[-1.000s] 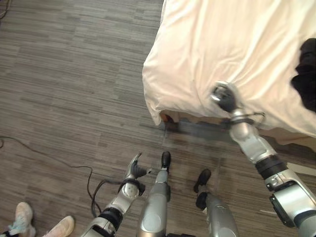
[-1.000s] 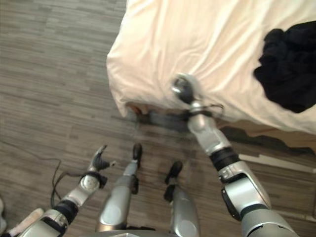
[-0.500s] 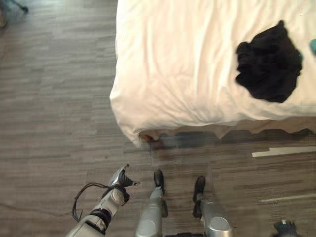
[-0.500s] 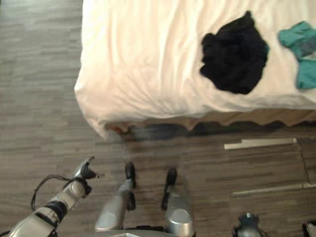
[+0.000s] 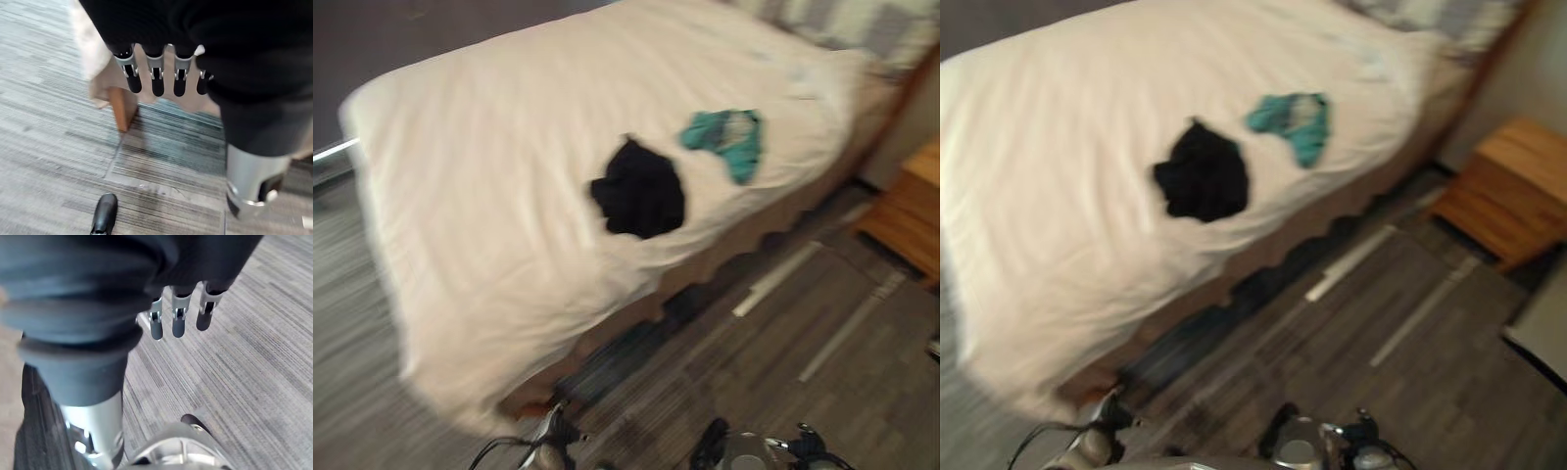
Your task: Tidy up the quilt and then pick up the clothes from the bed and put them into the laundry hamper.
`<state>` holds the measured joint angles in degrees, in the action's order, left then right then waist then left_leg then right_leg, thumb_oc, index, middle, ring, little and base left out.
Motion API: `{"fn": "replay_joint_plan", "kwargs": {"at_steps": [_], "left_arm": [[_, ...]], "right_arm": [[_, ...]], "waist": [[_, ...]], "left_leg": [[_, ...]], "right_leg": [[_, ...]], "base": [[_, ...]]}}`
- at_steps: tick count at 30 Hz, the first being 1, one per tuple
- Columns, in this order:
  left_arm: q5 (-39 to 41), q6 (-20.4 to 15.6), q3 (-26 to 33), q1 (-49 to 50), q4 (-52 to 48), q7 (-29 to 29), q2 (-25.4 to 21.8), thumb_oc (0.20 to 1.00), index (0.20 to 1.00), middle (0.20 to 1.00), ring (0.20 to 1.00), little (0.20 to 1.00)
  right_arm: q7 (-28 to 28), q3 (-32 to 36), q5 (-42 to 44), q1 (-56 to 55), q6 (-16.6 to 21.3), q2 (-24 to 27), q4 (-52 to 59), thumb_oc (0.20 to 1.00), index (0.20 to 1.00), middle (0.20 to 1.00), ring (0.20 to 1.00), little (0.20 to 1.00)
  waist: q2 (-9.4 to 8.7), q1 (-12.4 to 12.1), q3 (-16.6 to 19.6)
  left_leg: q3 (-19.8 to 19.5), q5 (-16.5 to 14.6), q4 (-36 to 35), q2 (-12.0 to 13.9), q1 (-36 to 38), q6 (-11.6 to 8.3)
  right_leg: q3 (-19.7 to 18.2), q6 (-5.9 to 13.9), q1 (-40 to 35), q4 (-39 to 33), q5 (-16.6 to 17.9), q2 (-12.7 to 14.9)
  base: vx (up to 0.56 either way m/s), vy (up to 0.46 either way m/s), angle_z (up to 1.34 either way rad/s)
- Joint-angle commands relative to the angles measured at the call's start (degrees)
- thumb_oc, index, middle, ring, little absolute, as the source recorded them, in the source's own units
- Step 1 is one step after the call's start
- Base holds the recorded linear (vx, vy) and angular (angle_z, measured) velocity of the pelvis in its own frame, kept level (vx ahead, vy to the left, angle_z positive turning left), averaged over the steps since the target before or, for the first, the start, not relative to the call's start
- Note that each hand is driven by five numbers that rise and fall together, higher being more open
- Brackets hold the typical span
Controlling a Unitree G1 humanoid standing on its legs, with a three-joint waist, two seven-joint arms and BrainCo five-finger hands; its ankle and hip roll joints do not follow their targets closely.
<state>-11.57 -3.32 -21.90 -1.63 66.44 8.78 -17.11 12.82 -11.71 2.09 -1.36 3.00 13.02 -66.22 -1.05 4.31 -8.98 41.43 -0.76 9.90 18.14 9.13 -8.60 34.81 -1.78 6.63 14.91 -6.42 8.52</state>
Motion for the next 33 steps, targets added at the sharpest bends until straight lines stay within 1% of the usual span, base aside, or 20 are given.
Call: {"fn": "replay_joint_plan", "kwargs": {"at_steps": [1,2,3,4,8,11,13,14,16,19,20,21,22,23,24,25,26,28,30,33], "left_arm": [[-0.4,-1.4,2.8,-7.8,-1.0,1.7,-1.8,1.000,1.000,1.000,1.000,1.000],[0.4,-1.7,3.1,-7.2,-1.4,2.1,-2.2,1.000,1.000,1.000,1.000,1.000],[2.8,-2.3,4.1,-6.9,-2.9,3.1,-2.9,1.000,1.000,1.000,1.000,1.000],[4.6,-2.9,5.4,-7.0,-4.1,4.5,-2.2,1.000,1.000,1.000,1.000,1.000],[6.8,-3.6,6.2,-7.6,-5.9,5.9,-0.7,1.000,1.000,1.000,1.000,1.000],[7.6,-3.7,6.2,-7.3,-7.3,6.4,0.3,1.000,1.000,1.000,1.000,1.000],[7.2,-3.6,5.8,-7.2,-7.7,6.1,0.3,1.000,1.000,1.000,1.000,1.000],[5.1,-3.3,4.4,-6.5,-8.1,6.0,0.8,1.000,1.000,1.000,1.000,1.000],[5.1,-2.5,5.9,-5.5,-6.9,6.1,0.0,1.000,1.000,1.000,1.000,1.000],[6.8,-1.9,7.7,-5.3,-3.6,6.0,0.0,1.000,1.000,1.000,1.000,1.000],[6.6,-1.5,8.0,-5.0,-2.8,5.9,-0.9,1.000,1.000,1.000,1.000,1.000],[6.8,-1.1,8.1,-4.7,-2.5,5.6,-1.3,1.000,1.000,1.000,1.000,1.000],[6.5,-0.8,7.6,-4.8,-1.8,5.2,-1.5,1.000,1.000,1.000,1.000,1.000],[6.5,-0.8,7.6,-4.8,-1.8,5.2,-1.5,1.000,1.000,1.000,1.000,1.000],[4.7,-0.5,5.6,-5.6,-1.6,5.7,-1.6,1.000,1.000,1.000,1.000,1.000],[2.6,-0.6,3.8,-6.4,-1.2,5.2,-1.5,1.000,1.000,1.000,1.000,1.000],[2.6,-0.6,3.8,-6.4,-1.2,5.2,-1.5,1.000,1.000,1.000,1.000,1.000],[0.5,-0.8,2.3,-8.1,-1.2,5.1,-1.2,1.000,1.000,1.000,1.000,1.000],[-0.9,-1.1,2.0,-8.7,-0.7,5.3,-0.7,1.000,1.000,1.000,1.000,1.000],[-0.2,-1.8,3.7,-8.2,1.3,5.1,0.9,1.000,1.000,1.000,1.000,1.000]], "right_arm": [[-0.8,-1.9,-3.4,0.7,-0.2,3.7,-0.7,1.000,1.000,1.000,1.000,1.000],[-0.8,-3.1,-4.5,1.3,-0.3,4.0,-0.7,1.000,1.000,1.000,1.000,1.000],[-0.9,-4.2,-4.8,2.4,-0.4,4.6,-0.5,1.000,1.000,1.000,1.000,1.000],[-0.2,-4.5,-4.9,3.3,-0.4,4.6,-0.2,1.000,1.000,1.000,1.000,1.000],[0.0,-6.3,-5.8,4.5,0.0,4.7,-0.1,1.000,1.000,1.000,1.000,1.000],[0.1,-6.9,-6.3,5.0,0.1,5.1,-0.3,1.000,1.000,1.000,1.000,1.000],[0.3,-6.4,-6.1,4.8,0.0,5.2,-0.3,1.000,1.000,1.000,1.000,1.000],[0.6,-5.6,-5.9,4.2,0.0,5.2,-0.3,1.000,1.000,1.000,1.000,1.000],[0.4,-5.1,-6.1,2.4,0.0,4.4,-0.9,1.000,1.000,1.000,1.000,1.000],[0.7,-4.0,-5.7,1.4,-0.5,2.8,-3.8,1.000,1.000,1.000,1.000,1.000],[0.6,-3.0,-5.3,0.7,-0.7,2.6,-4.2,1.000,1.000,1.000,1.000,1.000],[0.3,-2.6,-5.3,0.4,-0.9,2.7,-3.9,1.000,1.000,1.000,1.000,1.000],[0.1,-1.6,-4.4,0.9,-1.0,2.9,-3.7,1.000,1.000,1.000,1.000,1.000],[0.1,-1.6,-4.4,0.9,-1.0,3.0,-3.7,1.000,1.000,1.000,1.000,1.000],[0.7,-0.6,-3.8,1.4,-0.9,3.4,-2.2,1.000,1.000,1.000,1.000,1.000],[0.9,-0.3,-3.3,1.6,-0.9,3.7,-1.3,1.000,1.000,1.000,1.000,1.000],[0.9,-0.3,-3.3,1.6,-0.9,3.7,-1.3,1.000,1.000,1.000,1.000,1.000],[1.2,-0.7,-2.7,2.2,-0.6,3.7,0.7,1.000,1.000,1.000,1.000,1.000],[1.4,-0.4,-2.4,3.0,-0.7,3.8,1.1,1.000,1.000,1.000,1.000,1.000],[0.1,-0.9,-3.3,3.3,-0.9,4.3,0.3,1.000,1.000,1.000,1.000,1.000]], "waist": [[-0.05,-0.6,-5.2],[-0.28,-1.8,-5.8],[-1.56,-4.6,-6.9],[-2.22,-6.5,-7.1],[-1.14,-8.3,-7.5],[0.68,-9.4,-7.4],[1.06,-9.5,-7.3],[1.12,-9.5,-7.2],[0.48,-9.8,-6.3],[-2.25,-11.1,-5.8],[-3.02,-10.4,-6.2],[-2.62,-9.7,-6.3],[-1.53,-8.1,-7.0],[-1.40,-8.2,-6.9],[1.29,-5.5,-8.6],[1.94,-3.5,-9.5],[2.07,-3.4,-9.5],[2.12,-1.8,-9.6],[1.95,-1.1,-9.1],[1.74,-0.9,-7.1]], "left_leg": [[-10.6,8.9,13.8,3.5,-5.3,-2.99],[-15.4,10.5,18.5,3.9,-6.9,-2.51],[-27.7,4.2,25.5,-4.9,-14.1,1.21],[-33.8,1.4,24.1,-12.7,-18.6,3.68],[-36.8,-0.3,10.6,-13.0,-19.0,4.50],[-38.5,6.3,-6.6,-15.6,-18.9,4.03],[-36.4,8.1,-9.7,-15.7,-19.9,3.69],[-29.9,8.5,-12.9,-15.3,-21.9,3.90],[-29.1,8.9,-13.5,-15.7,-20.4,5.57],[-29.7,6.8,-10.8,-17.4,-19.5,7.98],[-28.9,5.4,-10.8,-17.9,-17.5,8.72],[-28.6,4.4,-11.2,-17.3,-15.7,8.93],[-28.5,3.9,-13.0,-16.4,-12.4,8.99],[-28.4,4.0,-13.0,-16.3,-12.5,8.97],[-28.4,3.7,-14.6,-13.9,-8.6,8.66],[-29.2,2.2,-14.9,-14.0,-6.0,8.15],[-29.3,2.3,-14.9,-13.9,-6.1,8.12],[-30.8,0.4,-14.9,-14.2,-3.5,6.65],[-31.4,-1.5,-14.9,-13.0,-2.0,4.90],[-32.6,-4.5,-9.7,-11.6,2.0,3.30]], "right_leg": [[-5.5,4.54,-8.4,-15.1,3.2,-3.3],[-7.4,3.13,-9.7,-16.3,2.7,-4.4],[-14.6,2.68,-10.6,-17.5,2.7,-5.2],[-20.4,3.93,-10.7,-18.5,3.6,-5.0],[-26.1,6.05,-12.4,-19.9,3.0,-5.4],[-30.8,6.34,-14.3,-19.9,1.7,-7.7],[-31.4,6.25,-15.4,-19.9,0.6,-8.4],[-31.7,6.16,-18.1,-19.9,-1.4,-9.1],[-32.6,6.23,-20.8,-19.5,-2.2,-9.5],[-31.8,9.38,-19.1,-7.9,-1.2,-9.9],[-30.6,14.27,-15.9,0.1,3.3,-8.8],[-29.4,16.78,-12.3,8.2,8.6,-8.0],[-28.0,16.78,-7.4,16.4,12.4,-7.1],[-28.1,16.78,-7.2,16.3,12.6,-7.2],[-23.7,16.78,0.8,24.7,12.1,-3.8],[-20.8,15.41,2.9,18.3,7.9,0.0],[-20.7,15.36,2.8,18.1,8.1,-0.2],[-21.2,12.57,3.4,2.8,5.7,0.4],[-23.3,12.83,3.5,-11.6,9.0,2.0],[-26.2,12.68,2.2,-14.8,11.2,3.0]], "base": [[0.16,-0.245,-1.76],[0.20,-0.152,-1.94],[0.30,-0.092,-2.09],[0.23,0.002,-2.16],[0.30,0.069,-2.44],[0.44,0.108,-1.13],[0.42,0.042,-0.72],[0.36,0.046,-0.13],[0.69,0.095,-0.07],[0.65,0.009,-0.53],[0.34,-0.023,-0.49],[0.53,-0.013,-0.28],[0.34,-0.005,-0.04],[0.48,0.075,0.01],[0.65,0.073,0.20],[0.65,0.071,0.13],[0.56,-0.068,0.26],[0.49,-0.233,0.27],[0.51,-0.351,0.28],[0.57,-0.367,0.36]]}}
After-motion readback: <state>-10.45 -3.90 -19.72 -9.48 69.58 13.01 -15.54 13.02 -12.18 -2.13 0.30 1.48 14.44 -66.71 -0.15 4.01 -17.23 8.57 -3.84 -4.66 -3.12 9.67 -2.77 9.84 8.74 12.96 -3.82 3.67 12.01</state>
